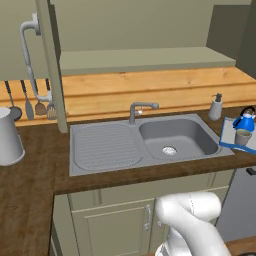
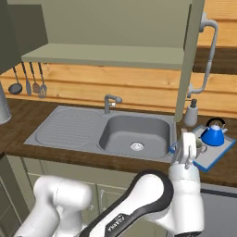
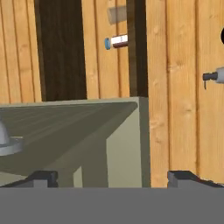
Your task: Pick the kettle from the counter and place it on the tray. Then pick the mug from the cabinet and place it on the tray. Then close the cabinet doors.
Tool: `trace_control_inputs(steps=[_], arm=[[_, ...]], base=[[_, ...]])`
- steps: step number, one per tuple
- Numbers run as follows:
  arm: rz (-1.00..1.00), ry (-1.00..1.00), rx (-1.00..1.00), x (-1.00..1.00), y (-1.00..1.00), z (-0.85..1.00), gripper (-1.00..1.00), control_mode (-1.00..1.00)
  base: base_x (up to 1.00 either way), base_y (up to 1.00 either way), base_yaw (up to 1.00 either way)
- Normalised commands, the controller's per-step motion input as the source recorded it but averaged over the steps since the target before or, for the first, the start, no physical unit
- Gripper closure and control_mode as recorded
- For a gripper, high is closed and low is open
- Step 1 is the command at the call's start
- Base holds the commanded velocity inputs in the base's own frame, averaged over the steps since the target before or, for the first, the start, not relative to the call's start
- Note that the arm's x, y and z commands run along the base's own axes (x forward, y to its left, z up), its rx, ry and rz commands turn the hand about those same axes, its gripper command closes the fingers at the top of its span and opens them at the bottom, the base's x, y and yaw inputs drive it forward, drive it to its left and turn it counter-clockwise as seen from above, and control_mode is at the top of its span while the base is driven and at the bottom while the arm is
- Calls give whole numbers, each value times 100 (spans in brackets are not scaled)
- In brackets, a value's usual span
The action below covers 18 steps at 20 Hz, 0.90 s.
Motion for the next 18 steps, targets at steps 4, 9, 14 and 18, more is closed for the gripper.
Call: trace_control_inputs(steps=[4,9,14,18], arm=[[8,-6,11,65,-61,14,-100,-100],[7,0,4,57,-51,12,-100,-100],[9,0,-1,39,-16,17,-100,-100],[11,0,-8,28,5,32,-100,-100]], base=[[0,0,0],[0,0,0],[0,0,0],[0,0,0]])
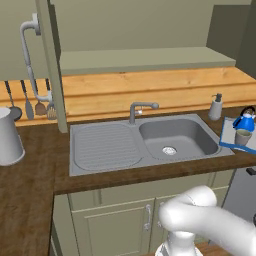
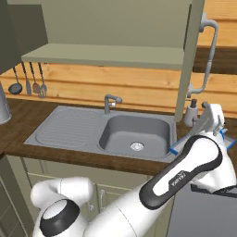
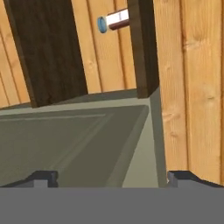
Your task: Pick the kettle from the counter and place it on the tray. Then pick the mug from the cabinet and place it on the tray. Then close the cabinet doors.
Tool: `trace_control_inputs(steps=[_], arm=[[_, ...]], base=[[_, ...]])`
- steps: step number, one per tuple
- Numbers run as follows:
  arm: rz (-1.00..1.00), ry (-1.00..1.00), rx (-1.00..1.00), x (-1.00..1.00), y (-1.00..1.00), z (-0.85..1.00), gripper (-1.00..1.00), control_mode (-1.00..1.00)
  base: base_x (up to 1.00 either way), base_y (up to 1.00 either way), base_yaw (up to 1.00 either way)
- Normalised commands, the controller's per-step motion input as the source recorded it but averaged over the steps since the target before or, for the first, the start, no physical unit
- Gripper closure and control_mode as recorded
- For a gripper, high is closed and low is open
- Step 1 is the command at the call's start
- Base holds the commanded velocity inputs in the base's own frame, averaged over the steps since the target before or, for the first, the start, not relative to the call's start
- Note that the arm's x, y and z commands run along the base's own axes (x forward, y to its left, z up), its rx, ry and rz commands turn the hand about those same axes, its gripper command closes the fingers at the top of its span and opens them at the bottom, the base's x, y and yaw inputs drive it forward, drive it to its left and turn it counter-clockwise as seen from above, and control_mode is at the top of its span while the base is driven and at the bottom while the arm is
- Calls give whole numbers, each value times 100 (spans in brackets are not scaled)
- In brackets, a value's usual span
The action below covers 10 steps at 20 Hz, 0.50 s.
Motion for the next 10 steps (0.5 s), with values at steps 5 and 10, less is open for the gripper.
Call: trace_control_inputs(steps=[5,10], arm=[[10,0,-12,24,24,36,-100,-100],[8,1,-15,20,51,20,-100,-100]], base=[[0,0,0],[0,0,0]])
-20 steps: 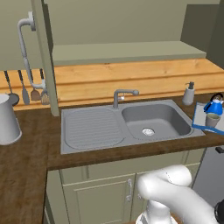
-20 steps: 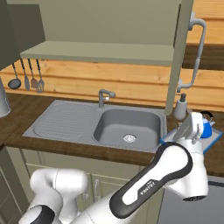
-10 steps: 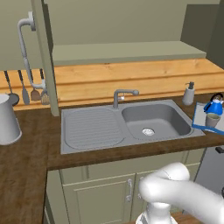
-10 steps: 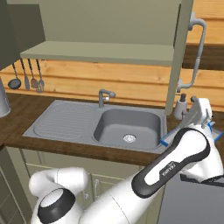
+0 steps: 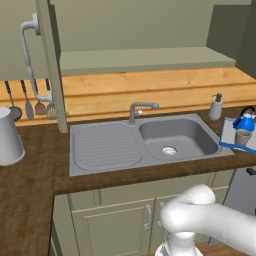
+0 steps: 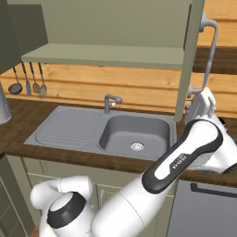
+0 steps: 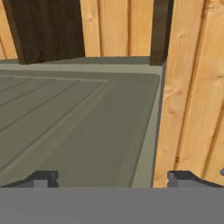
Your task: Pick the kettle from the counter and place it on the tray. Then pick the mug from the cabinet and place it on the tray. Then close the cabinet doors.
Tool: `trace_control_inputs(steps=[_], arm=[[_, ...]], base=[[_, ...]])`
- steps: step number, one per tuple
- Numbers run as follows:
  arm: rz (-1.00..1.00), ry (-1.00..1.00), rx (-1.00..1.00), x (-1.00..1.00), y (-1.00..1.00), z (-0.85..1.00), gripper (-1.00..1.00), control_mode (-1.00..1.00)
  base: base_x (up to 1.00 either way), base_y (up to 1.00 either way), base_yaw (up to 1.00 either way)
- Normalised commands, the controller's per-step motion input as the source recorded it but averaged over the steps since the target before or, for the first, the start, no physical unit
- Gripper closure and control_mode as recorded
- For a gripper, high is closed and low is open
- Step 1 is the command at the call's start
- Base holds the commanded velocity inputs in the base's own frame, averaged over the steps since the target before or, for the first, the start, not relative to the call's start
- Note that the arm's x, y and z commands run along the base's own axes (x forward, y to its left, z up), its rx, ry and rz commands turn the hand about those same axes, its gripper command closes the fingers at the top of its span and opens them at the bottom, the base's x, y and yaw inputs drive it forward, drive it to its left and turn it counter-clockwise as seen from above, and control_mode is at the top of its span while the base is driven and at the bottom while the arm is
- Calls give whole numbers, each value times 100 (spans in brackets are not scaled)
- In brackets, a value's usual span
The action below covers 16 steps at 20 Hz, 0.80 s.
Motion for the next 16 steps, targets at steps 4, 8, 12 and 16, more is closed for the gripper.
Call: trace_control_inputs(steps=[4,8,12,16], arm=[[5,7,-14,28,68,9,-100,-100],[0,13,-13,29,79,1,-100,-100],[0,21,-13,42,94,0,-100,-100],[0,26,-14,66,95,0,-100,-100]], base=[[0,0,0],[0,0,0],[0,0,0],[0,0,0]])
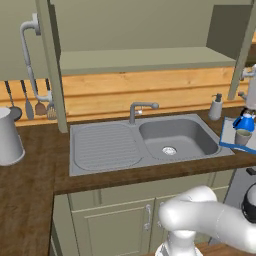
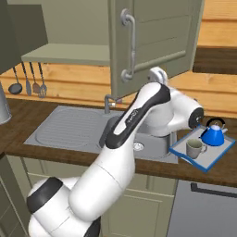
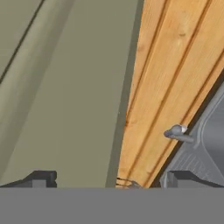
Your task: Pick the kettle from the counter and place it on the tray. Then pick the mug from the cabinet and place it on the tray. Then close the cabinet doors.
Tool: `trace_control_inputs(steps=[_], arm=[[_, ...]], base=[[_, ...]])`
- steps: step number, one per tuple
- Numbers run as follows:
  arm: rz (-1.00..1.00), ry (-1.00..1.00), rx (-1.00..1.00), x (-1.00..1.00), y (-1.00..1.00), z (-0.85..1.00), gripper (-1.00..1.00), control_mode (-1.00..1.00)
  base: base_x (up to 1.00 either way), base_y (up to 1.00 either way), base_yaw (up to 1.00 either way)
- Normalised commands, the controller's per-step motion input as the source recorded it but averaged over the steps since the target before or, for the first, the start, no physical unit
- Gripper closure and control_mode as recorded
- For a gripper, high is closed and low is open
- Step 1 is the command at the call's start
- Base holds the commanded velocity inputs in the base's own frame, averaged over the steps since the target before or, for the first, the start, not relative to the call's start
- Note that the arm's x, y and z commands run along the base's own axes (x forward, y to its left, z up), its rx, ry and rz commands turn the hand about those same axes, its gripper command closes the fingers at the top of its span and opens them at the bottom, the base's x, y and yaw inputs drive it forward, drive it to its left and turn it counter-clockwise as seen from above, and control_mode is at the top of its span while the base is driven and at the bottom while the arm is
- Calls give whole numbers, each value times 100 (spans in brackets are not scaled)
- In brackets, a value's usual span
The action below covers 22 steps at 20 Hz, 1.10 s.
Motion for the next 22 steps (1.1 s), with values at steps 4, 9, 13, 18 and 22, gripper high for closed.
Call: trace_control_inputs(steps=[4,9,13,18,22], arm=[[0,24,-12,80,88,0,-100,-100],[-3,12,-4,95,57,0,-100,-100],[-7,4,0,100,29,-2,-100,-100],[-9,0,0,100,21,-9,-100,-100],[-9,0,0,100,11,-19,-100,-100]], base=[[0,0,0],[0,0,0],[0,0,0],[0,0,0],[0,0,0]])
